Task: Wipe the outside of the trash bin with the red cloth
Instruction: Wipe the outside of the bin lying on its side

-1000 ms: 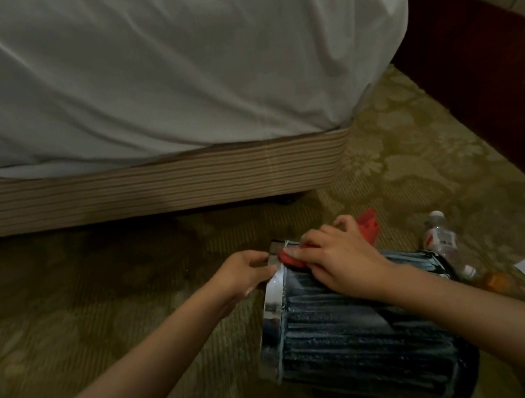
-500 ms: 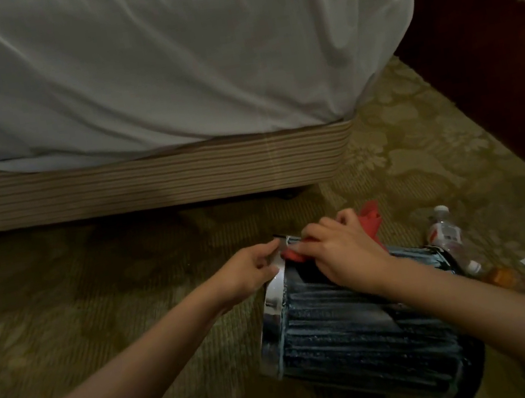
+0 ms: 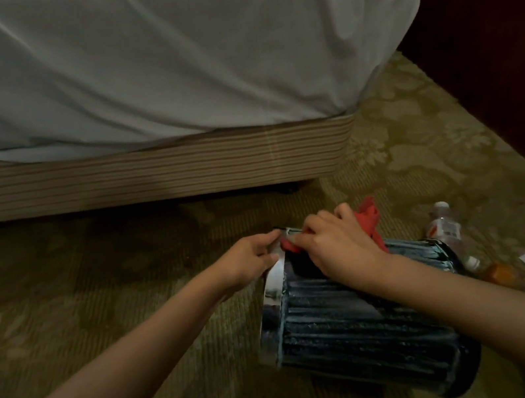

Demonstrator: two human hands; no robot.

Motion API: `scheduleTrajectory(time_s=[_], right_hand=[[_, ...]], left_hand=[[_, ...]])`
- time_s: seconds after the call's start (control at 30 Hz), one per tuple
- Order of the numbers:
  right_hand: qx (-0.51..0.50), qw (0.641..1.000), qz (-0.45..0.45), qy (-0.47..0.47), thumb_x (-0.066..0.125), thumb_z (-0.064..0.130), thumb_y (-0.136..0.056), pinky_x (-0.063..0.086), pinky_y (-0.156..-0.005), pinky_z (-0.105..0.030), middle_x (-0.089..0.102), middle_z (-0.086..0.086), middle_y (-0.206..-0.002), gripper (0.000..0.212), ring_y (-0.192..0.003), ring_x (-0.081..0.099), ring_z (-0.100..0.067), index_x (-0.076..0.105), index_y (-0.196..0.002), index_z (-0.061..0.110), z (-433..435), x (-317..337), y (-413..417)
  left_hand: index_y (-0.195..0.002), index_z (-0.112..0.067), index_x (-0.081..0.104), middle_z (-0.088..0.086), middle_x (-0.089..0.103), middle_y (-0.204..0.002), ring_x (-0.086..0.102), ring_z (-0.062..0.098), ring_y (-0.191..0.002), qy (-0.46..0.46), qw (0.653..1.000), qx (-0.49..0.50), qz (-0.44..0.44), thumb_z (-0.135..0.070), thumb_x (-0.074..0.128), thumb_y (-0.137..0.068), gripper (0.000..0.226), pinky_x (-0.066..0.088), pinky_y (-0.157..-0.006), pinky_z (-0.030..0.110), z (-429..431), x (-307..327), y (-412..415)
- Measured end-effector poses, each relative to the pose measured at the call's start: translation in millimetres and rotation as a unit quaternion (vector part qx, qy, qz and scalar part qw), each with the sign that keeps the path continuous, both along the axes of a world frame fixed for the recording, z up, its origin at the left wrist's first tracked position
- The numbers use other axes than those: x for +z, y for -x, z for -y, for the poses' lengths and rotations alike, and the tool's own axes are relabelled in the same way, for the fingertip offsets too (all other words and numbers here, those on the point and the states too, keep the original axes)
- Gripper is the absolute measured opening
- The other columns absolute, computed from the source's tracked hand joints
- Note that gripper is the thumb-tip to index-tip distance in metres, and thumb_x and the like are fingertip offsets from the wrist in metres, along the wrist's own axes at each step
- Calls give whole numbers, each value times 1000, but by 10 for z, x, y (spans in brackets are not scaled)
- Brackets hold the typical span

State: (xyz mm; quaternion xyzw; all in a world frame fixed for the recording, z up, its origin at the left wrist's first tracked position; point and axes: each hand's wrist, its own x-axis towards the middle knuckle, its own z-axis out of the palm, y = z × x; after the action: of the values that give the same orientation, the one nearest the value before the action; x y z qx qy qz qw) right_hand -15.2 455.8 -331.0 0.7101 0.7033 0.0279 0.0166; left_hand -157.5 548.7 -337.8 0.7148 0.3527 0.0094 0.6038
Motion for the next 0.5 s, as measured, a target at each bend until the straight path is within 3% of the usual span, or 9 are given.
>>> scheduleTrajectory(time_s=[0.07,0.17,0.27,0.43,0.5], right_hand=[[-26,1000,12,3,37,23,-95,18,-75,-36,51,-1,-108,40,-104,44,-23,47,-133,29,-93,-4,-27],[16,1000,-11,-18,44,21,-92,19,-73,-36,55,-3,-103,39,-97,48,-25,53,-129,27,22,-16,19],[59,998,-11,-36,57,18,-85,27,-70,-37,60,-7,-91,35,-86,54,-28,61,-120,23,162,-33,89],[-39,999,9,0,40,20,-94,23,-81,-38,52,-4,-106,36,-103,45,-25,53,-126,25,-99,21,9],[-25,1000,10,10,39,19,-93,23,-81,-38,52,-5,-107,38,-103,45,-25,52,-128,24,-107,3,26]], left_hand=[[-143,-5,30,17,48,-136,45,23,-126,-5,1000,-1,0,2,43,-94,51,26,-96,11,-6,-4,3],[-143,-6,32,14,50,-135,47,20,-123,-18,1000,-12,-8,0,45,-94,51,31,-95,11,-35,2,23],[-143,-7,31,10,50,-135,47,7,-113,-30,999,-20,-19,-3,46,-95,51,37,-81,3,-37,2,19],[-144,-10,31,5,44,-142,42,13,-128,-43,999,-12,-25,-2,45,-95,51,31,-94,10,14,18,21],[-144,-9,31,6,45,-141,42,12,-127,-45,999,-13,-24,-2,45,-95,51,31,-92,8,24,31,38]])
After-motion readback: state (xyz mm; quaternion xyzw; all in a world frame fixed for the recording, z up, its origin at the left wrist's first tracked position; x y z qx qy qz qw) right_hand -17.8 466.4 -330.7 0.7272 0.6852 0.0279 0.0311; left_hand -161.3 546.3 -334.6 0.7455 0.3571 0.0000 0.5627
